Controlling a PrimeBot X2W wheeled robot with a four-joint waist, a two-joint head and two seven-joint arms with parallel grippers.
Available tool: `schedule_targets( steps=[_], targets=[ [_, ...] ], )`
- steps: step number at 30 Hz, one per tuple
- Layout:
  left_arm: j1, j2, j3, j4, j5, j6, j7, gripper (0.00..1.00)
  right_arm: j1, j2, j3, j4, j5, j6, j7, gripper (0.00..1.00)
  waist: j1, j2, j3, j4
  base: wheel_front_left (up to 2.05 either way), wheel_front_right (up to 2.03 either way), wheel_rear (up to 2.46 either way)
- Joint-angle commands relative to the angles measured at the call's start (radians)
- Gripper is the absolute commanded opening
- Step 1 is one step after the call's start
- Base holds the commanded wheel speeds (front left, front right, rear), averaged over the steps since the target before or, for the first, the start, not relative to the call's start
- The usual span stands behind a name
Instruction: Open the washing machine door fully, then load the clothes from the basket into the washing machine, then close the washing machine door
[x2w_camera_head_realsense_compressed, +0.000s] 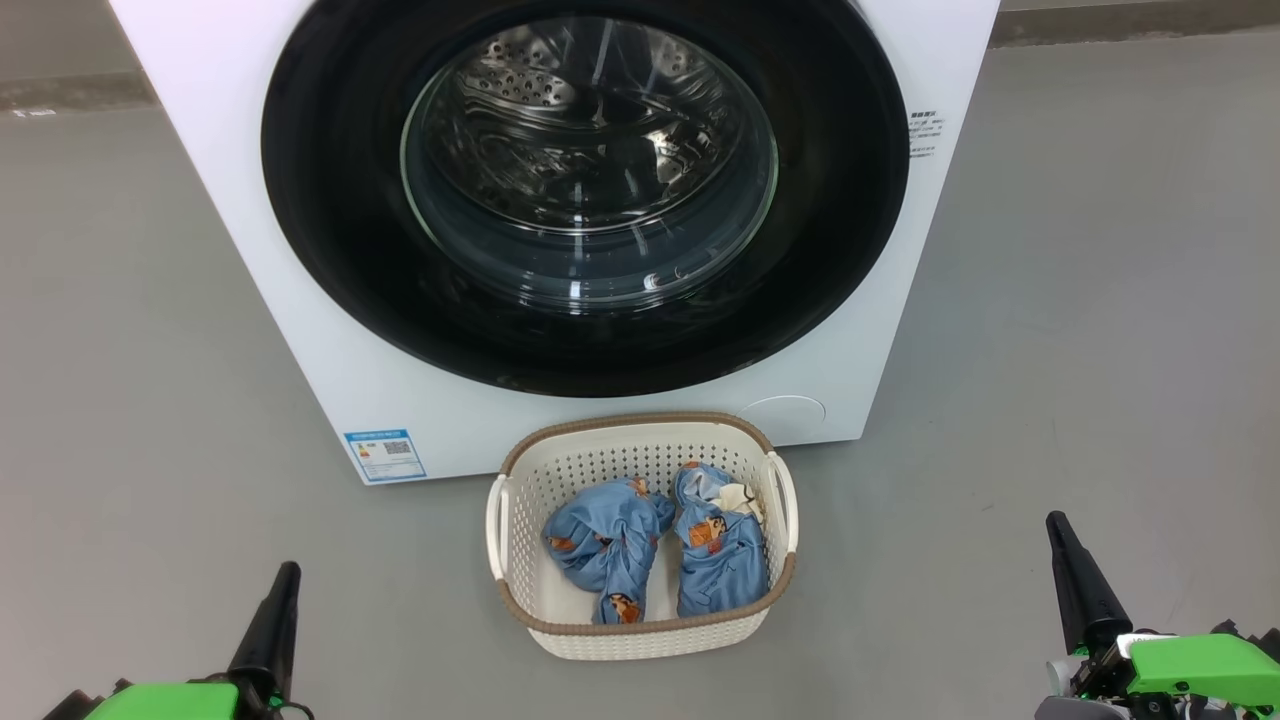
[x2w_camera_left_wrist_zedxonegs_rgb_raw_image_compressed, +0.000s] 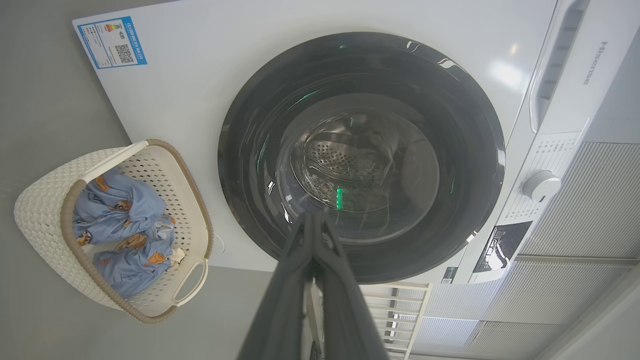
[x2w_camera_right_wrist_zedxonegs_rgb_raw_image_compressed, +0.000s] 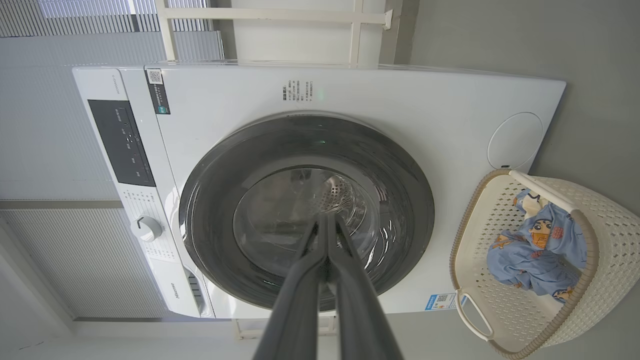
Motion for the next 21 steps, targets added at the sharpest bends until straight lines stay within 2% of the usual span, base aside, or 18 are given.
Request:
schedule_targets(
  steps=[1, 21],
  targets=[
    [-0.044, 0.012, 0.035, -0.019, 0.015, -0.003, 0.005, 0.00, -0.041, -0.004, 0.022, -0.025, -0.004, 0.002, 0.008, 0.00, 0.0000, 0.0000, 0.000, 0.000, 0.00, 0.00, 0.00],
    [-0.044, 0.012, 0.036, -0.019, 0.015, -0.003, 0.006, 0.00, -0.041, -0.004, 0.022, -0.025, -0.004, 0.002, 0.008, 0.00, 0.0000, 0.0000, 0.000, 0.000, 0.00, 0.00, 0.00]
  ],
)
